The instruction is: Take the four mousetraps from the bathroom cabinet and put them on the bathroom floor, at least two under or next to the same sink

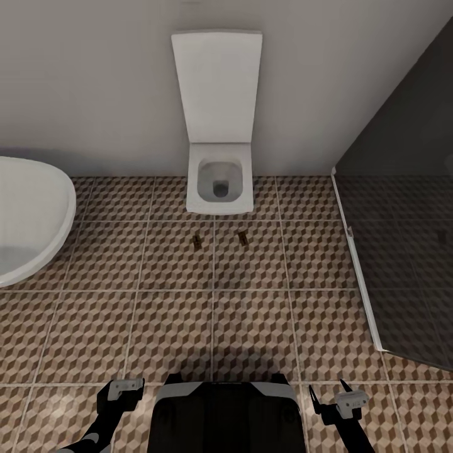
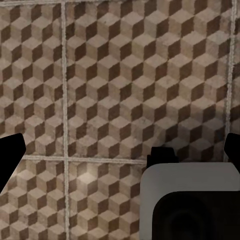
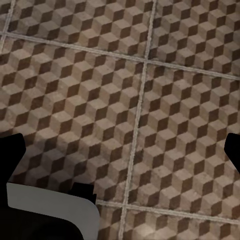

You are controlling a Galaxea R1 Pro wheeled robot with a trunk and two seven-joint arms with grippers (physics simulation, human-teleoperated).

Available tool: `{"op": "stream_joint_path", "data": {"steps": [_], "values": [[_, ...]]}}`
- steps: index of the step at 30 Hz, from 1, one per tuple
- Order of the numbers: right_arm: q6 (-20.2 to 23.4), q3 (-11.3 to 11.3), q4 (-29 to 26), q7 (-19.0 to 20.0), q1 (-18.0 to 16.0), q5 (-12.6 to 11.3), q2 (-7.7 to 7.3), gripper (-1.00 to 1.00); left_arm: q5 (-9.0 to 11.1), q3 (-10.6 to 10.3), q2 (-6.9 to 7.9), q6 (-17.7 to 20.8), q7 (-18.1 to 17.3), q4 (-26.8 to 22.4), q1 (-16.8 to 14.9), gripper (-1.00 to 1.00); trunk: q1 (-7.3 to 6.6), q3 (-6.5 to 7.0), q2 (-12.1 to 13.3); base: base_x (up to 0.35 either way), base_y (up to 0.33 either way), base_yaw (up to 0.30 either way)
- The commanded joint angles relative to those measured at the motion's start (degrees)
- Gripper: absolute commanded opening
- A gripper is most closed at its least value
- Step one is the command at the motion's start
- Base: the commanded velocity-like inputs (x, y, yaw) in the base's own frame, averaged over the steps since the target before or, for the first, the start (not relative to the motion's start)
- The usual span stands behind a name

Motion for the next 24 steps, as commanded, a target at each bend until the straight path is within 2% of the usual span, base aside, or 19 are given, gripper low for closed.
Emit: {"op": "stream_joint_path", "data": {"steps": [1,24], "values": [[-0.16,0.39,0.05,0.03,-0.02,-0.36,-0.01,1.0,0.41,-0.48,-0.03,-0.3,-0.08,0.21,-0.07,1.0,0.03,-0.06,-0.08,0.0,0.0,0.0],[-0.16,0.39,0.01,0.12,-0.02,-0.37,0.38,1.0,0.41,-0.48,-0.03,-0.17,-0.08,0.21,-0.07,1.0,0.03,-0.05,-0.08,0.0,0.0,0.0]]}}
